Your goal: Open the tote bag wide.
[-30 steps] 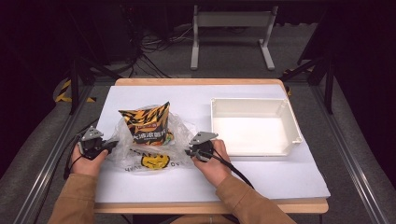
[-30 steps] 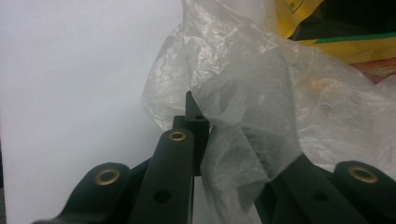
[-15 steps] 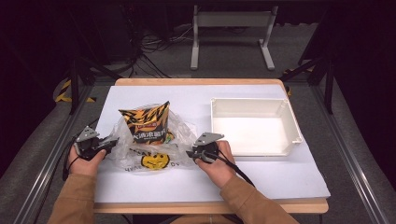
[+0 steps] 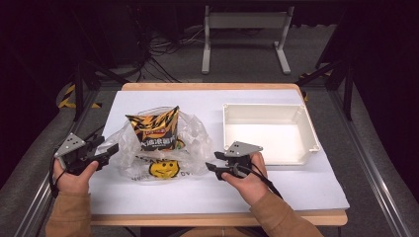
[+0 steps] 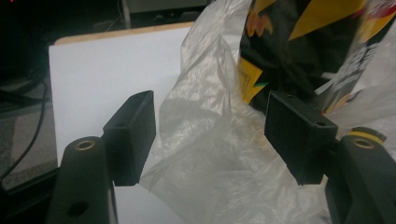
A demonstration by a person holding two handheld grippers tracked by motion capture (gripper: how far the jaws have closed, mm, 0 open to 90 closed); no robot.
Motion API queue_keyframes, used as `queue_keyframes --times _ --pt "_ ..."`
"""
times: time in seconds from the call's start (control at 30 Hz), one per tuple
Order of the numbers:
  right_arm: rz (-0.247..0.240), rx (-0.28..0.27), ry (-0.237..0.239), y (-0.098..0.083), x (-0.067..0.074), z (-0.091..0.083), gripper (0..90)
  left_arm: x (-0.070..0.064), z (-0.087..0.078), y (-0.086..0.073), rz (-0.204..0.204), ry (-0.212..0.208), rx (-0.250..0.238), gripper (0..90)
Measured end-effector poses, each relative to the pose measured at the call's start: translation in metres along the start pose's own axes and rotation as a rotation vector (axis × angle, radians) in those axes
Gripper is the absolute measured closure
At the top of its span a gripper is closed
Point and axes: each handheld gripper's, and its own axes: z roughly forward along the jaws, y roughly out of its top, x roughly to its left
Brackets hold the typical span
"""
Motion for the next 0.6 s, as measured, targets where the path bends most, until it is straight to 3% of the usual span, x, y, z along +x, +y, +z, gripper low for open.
queue_keyframes --times 0.17,0.3,0.5,0.6 --pt "-0.004 -0.083 -0.004 0.019 -0.005 -0.014 48.7 -0.003 -0.009 0.005 -0.004 0.018 -0.047 34.0" --pt "-0.014 -0.142 0.007 0.036 -0.003 -0.015 46.5 -0.004 -0.008 0.005 0.003 0.026 -0.044 35.3" --pt "-0.032 -0.221 -0.012 0.065 -0.006 -0.011 50.3 -0.005 -0.007 0.004 0.005 0.029 -0.041 37.9" --pt "-0.051 -0.24 -0.051 0.079 -0.011 -0.002 53.2 -0.005 -0.007 0.004 0.006 0.029 -0.038 38.8"
